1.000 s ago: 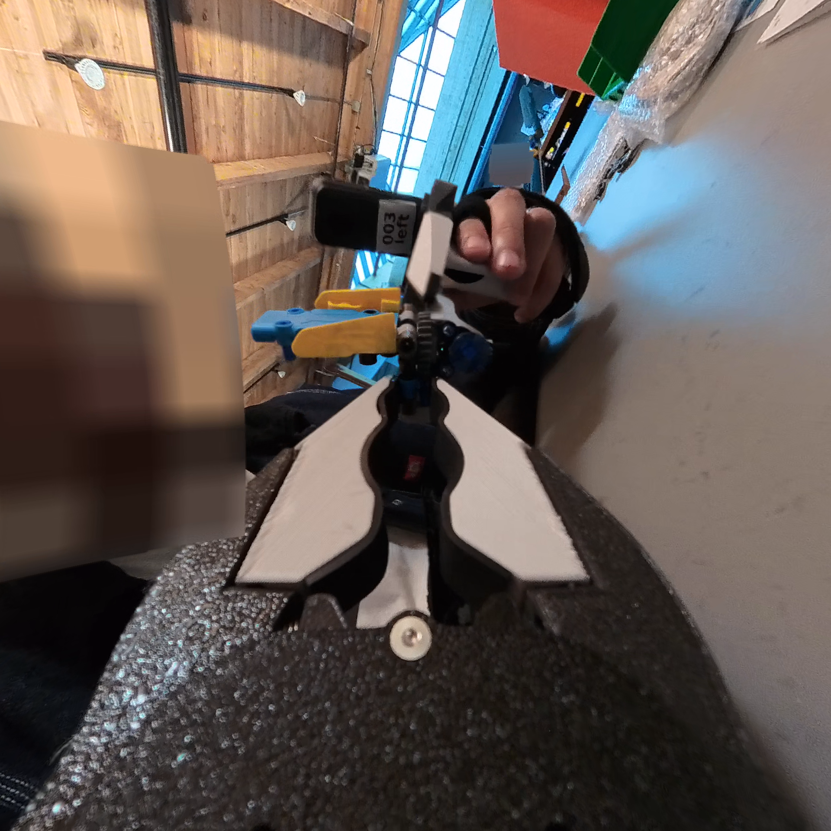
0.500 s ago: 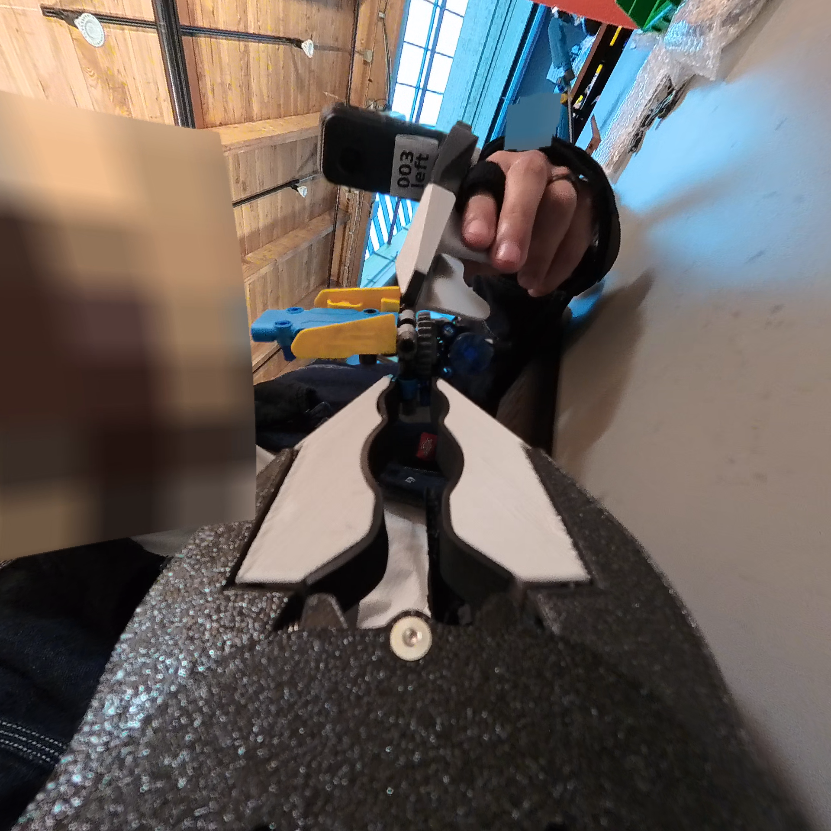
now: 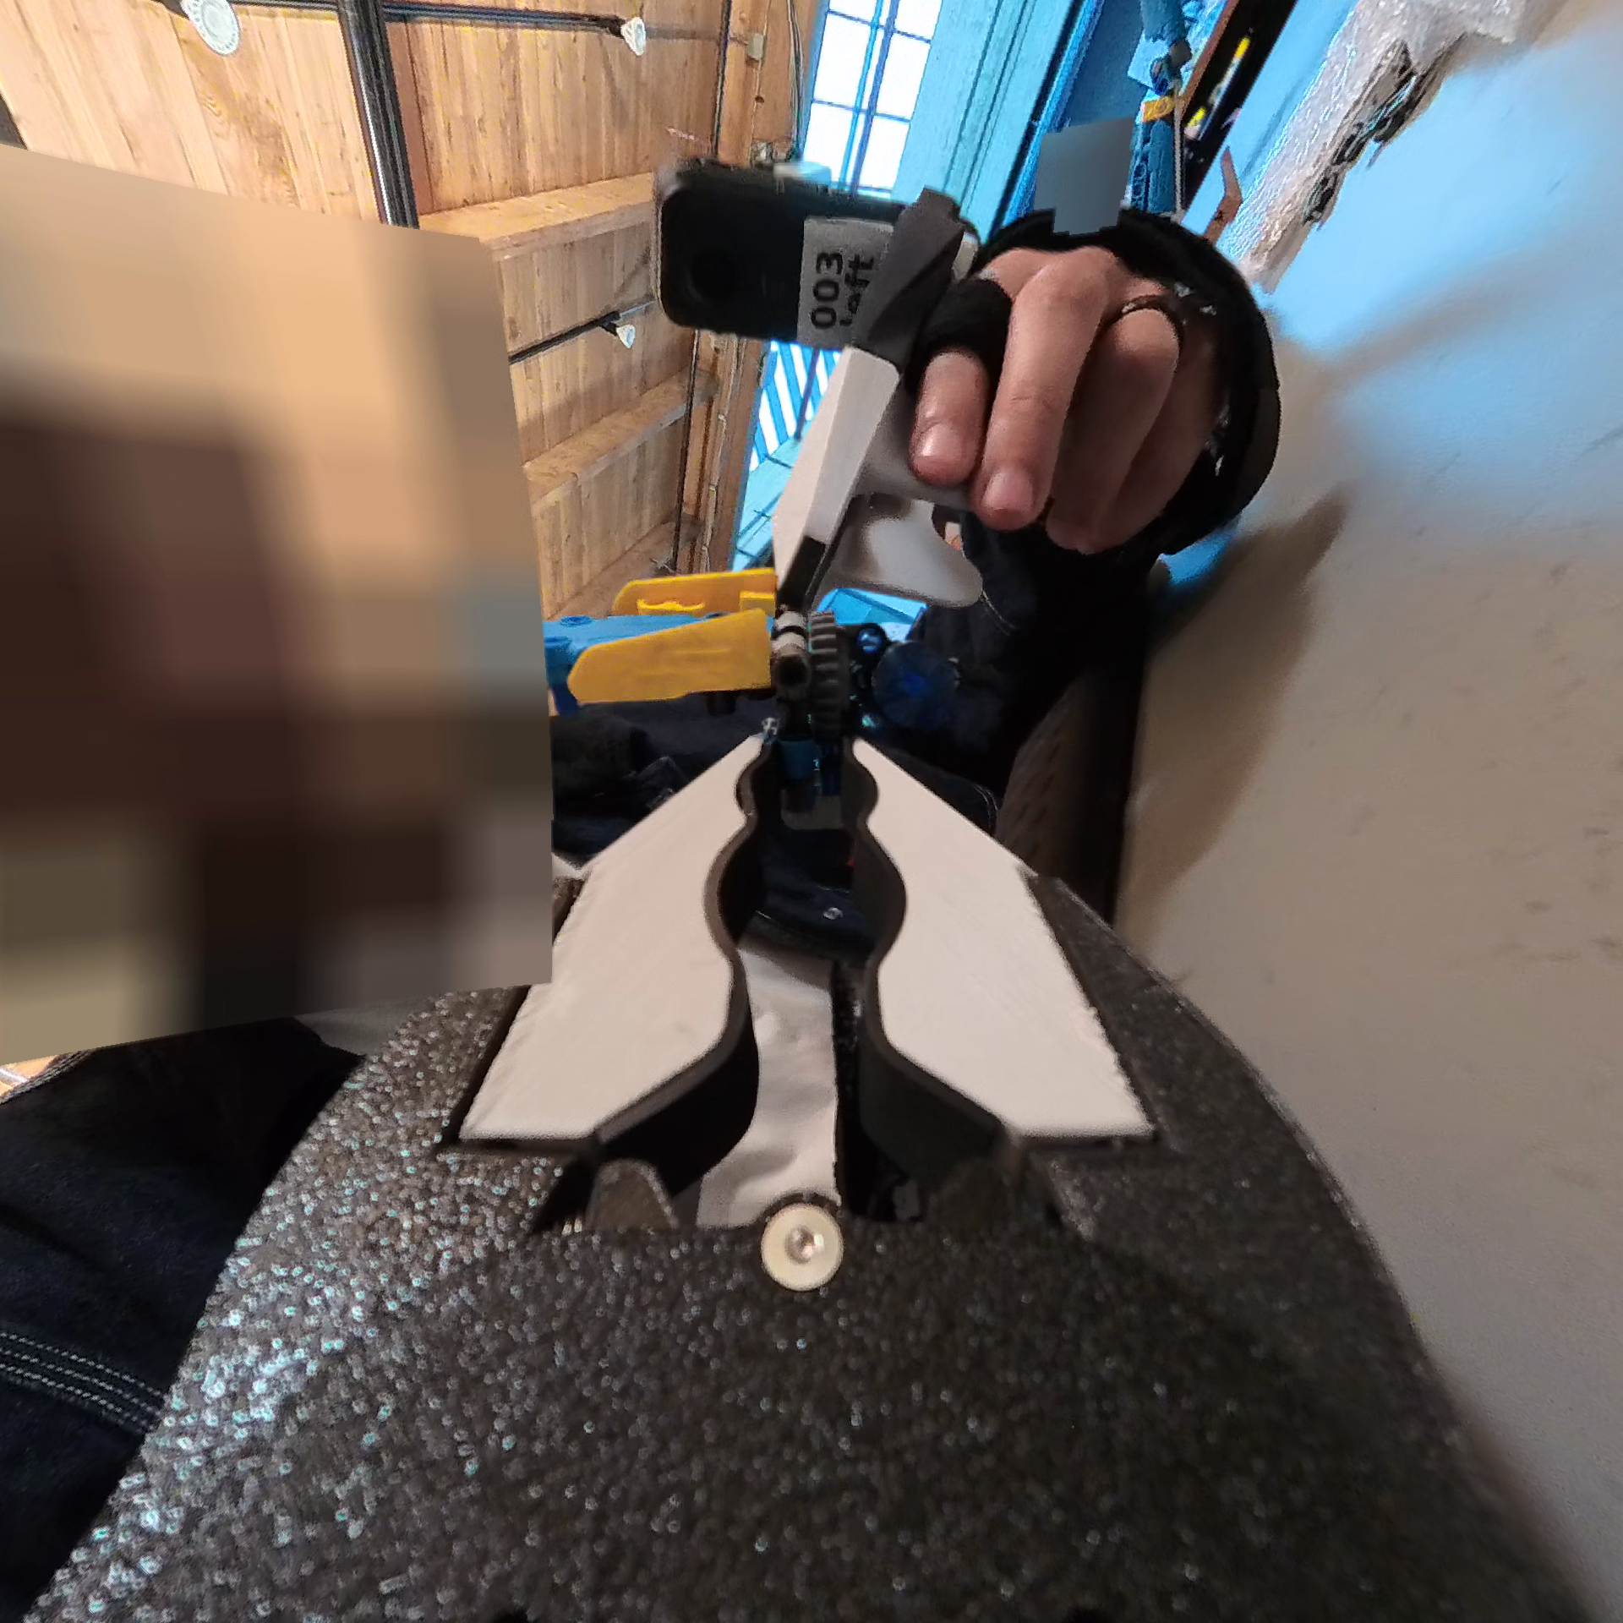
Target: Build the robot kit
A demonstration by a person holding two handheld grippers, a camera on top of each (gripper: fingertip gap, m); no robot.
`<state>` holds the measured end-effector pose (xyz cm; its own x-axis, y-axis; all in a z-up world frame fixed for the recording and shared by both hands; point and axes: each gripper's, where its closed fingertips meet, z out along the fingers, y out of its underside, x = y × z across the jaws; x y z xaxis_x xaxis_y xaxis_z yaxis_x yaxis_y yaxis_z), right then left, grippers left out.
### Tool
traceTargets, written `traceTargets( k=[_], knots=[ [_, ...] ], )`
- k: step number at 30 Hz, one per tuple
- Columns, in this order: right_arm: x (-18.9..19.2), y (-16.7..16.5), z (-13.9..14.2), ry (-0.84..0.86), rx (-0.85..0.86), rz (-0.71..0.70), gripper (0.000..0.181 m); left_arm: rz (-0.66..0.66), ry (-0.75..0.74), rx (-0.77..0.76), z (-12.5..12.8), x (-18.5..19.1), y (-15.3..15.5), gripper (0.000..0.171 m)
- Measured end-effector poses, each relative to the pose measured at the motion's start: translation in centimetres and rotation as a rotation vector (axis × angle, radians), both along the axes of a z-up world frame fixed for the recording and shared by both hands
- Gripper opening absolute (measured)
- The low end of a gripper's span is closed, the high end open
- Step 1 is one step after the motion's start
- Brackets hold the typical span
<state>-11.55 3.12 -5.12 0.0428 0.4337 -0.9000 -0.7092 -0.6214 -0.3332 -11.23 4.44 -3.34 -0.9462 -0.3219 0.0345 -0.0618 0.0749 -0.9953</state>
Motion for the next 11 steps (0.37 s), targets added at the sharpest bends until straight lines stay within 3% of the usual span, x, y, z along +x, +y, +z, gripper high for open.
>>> traceTargets(
  k=[1,6,11],
  knots=[
    [0.04,-0.02,0.06,0.006,0.002,0.0,0.012,0.006,-0.008,-0.001,0.04,0.01,-0.01,0.009],
    [-0.1,-0.05,0.08,0.004,0.003,0.006,0.012,0.001,-0.018,0.003,0.04,-0.1,-0.05,0.009],
    [0.44,-0.04,0.35,0.041,0.009,-0.015,0.014,0.069,-0.141,0.044,0.34,0.47,-0.11,0.008]
  ],
)
